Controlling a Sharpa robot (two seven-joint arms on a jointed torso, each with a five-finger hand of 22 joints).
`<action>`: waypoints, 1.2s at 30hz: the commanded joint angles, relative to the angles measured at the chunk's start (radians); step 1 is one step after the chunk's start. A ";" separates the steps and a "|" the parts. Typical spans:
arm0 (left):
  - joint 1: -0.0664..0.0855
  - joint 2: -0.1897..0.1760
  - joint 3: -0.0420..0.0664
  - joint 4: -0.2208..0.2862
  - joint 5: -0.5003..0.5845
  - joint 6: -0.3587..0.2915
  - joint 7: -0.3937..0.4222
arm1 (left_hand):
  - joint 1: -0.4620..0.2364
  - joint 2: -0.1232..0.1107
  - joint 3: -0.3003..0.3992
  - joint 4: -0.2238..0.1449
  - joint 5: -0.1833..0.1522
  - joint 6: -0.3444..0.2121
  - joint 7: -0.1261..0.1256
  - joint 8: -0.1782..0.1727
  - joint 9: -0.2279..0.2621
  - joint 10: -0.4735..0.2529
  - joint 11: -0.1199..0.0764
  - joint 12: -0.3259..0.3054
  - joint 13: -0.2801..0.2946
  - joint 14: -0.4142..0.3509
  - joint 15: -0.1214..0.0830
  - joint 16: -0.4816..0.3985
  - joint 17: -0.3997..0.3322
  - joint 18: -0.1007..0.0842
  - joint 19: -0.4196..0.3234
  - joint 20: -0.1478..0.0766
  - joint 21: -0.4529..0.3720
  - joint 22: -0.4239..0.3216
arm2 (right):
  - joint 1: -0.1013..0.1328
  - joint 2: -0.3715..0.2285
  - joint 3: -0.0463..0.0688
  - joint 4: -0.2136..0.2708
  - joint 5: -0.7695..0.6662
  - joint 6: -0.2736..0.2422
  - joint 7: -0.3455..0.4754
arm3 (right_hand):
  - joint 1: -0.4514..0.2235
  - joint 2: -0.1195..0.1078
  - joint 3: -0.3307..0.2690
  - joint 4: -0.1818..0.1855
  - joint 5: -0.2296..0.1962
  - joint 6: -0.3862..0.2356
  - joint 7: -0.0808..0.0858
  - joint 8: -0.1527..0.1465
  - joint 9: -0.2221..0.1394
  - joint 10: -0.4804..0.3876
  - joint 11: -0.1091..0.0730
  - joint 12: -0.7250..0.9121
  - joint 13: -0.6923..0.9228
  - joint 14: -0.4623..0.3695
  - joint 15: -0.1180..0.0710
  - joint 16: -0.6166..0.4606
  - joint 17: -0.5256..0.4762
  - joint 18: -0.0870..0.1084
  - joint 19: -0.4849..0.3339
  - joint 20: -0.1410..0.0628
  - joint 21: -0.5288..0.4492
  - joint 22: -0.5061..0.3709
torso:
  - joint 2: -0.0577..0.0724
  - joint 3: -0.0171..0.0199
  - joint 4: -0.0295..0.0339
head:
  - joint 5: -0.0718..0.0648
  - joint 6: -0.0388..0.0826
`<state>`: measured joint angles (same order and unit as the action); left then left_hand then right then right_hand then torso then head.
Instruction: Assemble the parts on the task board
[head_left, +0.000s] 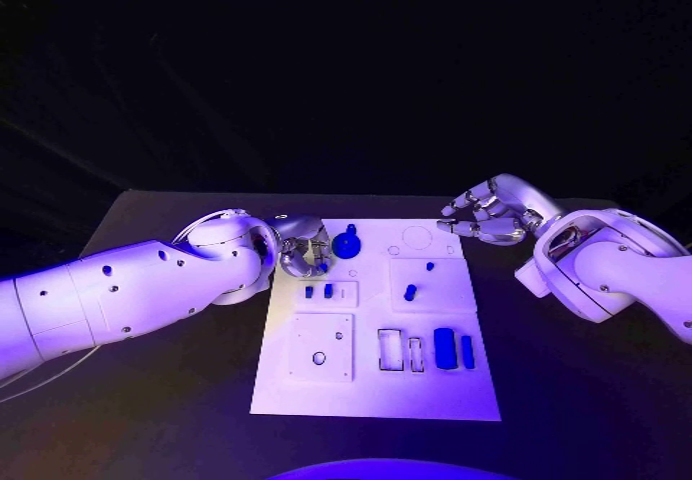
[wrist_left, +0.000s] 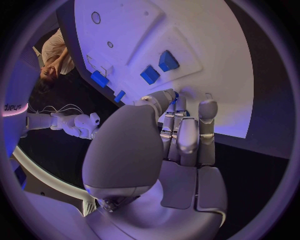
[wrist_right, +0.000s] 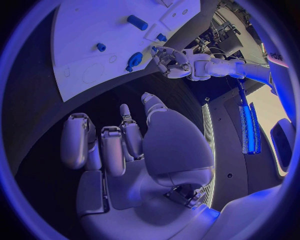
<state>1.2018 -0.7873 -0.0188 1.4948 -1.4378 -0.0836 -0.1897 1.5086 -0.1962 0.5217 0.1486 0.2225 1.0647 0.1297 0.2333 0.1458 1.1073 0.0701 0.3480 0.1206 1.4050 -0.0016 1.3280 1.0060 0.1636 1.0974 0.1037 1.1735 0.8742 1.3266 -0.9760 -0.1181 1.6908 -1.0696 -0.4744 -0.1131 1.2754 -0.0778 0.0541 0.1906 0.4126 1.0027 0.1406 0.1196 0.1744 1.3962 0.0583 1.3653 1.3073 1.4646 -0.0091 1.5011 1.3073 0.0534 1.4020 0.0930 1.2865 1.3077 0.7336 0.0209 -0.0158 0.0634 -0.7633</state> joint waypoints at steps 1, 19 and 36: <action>0.000 0.004 0.000 -0.002 0.003 0.022 -0.001 | -0.009 -0.002 -0.004 -0.004 0.000 0.008 0.002 -0.001 0.001 0.008 -0.001 -0.006 -0.001 -0.008 0.000 -0.003 -0.001 -0.012 0.005 -0.001 0.003 -0.001 | 0.000 0.000 0.000 0.001 -0.005 0.006 0.005 | 0.002 0.008 0.000 0.004 0.006 -0.001 -0.003 0.005 0.001 -0.002 -0.003 -0.004 0.060 0.074 -0.008 -0.003 0.128 0.019 -0.004 -0.002 -0.005 0.035 | 0.000 0.0003 -0.0002 | -0.001 -0.002; 0.000 0.000 0.000 -0.004 0.009 0.030 -0.013 | -0.021 -0.018 -0.005 -0.009 0.001 -0.038 0.019 -0.052 -0.017 -0.011 0.015 -0.051 -0.007 -0.025 0.013 -0.016 -0.036 -0.006 -0.025 0.005 -0.020 -0.035 | 0.000 0.000 0.000 0.000 -0.005 0.004 0.006 | 0.004 0.009 -0.001 0.005 0.009 0.000 -0.003 0.008 0.002 -0.003 -0.004 -0.005 0.059 0.073 -0.008 -0.004 0.126 0.020 -0.005 -0.002 -0.008 0.034 | -0.001 0.0006 0.0005 | -0.002 -0.003; 0.000 -0.004 0.000 -0.002 0.020 0.019 -0.016 | -0.026 -0.030 0.003 -0.010 0.001 -0.097 0.029 -0.106 -0.043 -0.010 0.023 -0.080 -0.007 -0.041 0.019 -0.022 -0.066 -0.001 -0.041 0.010 -0.032 -0.052 | 0.000 -0.004 0.000 -0.002 -0.005 0.004 0.006 | 0.006 0.008 -0.001 0.004 0.010 -0.002 -0.003 0.007 0.002 -0.012 -0.003 -0.015 0.049 0.072 -0.008 -0.007 0.121 0.021 -0.008 -0.002 -0.015 0.029 | -0.001 0.0002 0.0000 | -0.002 -0.002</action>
<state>1.2014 -0.7904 -0.0192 1.4908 -1.4257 -0.0695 -0.2028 1.4847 -0.2201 0.5189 0.1403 0.2226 0.9715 0.1588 0.1306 0.1041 1.0983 0.0864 0.2729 0.1131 1.3707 0.0179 1.3095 0.9420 0.1636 1.0631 0.1160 1.1480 0.8236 1.3266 -0.9789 -0.1181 1.6894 -1.0696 -0.4747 -0.1130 1.2754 -0.0778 0.0541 0.1906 0.4183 1.0027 0.1406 0.1235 0.1757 1.3939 0.0560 1.3569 1.3073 1.4646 -0.0091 1.5003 1.3081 0.0613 1.4018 0.0927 1.2755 1.3073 0.7327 0.0214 -0.0154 0.0610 -0.7660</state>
